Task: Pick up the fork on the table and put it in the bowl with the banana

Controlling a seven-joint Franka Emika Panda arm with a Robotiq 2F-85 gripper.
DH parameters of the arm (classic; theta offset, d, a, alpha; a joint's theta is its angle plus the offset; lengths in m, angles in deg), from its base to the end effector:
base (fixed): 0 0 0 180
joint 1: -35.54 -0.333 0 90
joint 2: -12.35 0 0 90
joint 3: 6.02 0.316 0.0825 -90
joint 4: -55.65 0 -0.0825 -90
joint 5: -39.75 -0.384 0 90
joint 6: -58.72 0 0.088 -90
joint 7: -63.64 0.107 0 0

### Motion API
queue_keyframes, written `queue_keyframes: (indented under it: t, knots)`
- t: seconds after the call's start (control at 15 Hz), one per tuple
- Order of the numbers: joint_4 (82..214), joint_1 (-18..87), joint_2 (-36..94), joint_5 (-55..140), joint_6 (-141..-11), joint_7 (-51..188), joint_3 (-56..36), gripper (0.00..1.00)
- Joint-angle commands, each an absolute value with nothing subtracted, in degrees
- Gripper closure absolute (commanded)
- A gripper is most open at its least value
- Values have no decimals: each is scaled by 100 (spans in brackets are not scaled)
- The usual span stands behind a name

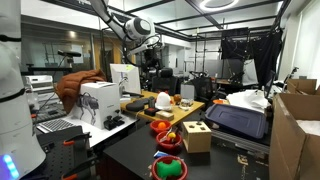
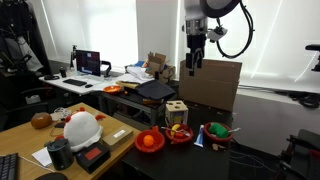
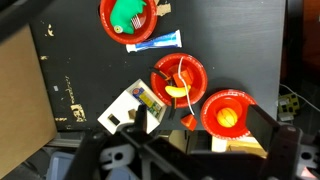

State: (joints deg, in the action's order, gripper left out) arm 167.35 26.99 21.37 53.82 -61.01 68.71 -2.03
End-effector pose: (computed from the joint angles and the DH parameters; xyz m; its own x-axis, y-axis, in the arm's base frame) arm 0.5789 0.1152 0.3998 0.9682 0.2498 -0.0107 0.2468 -0.9482 0.2002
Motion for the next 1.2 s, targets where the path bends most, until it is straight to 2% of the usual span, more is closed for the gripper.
queue_keyframes:
  t: [0.0,0.47,0.73,0.8,1.13]
  knots:
    - [16495,2755,2031,5553,-5665,7015,-230,0]
    - [15195,2856,2325,5843,-4313,6227,-256,0]
    - [14436,2913,2652,6285,-3978,5514,-282,0]
    - [14900,2913,2369,6132,-4272,5830,-253,0]
    - [14593,2932,2621,6204,-4171,5619,-269,0]
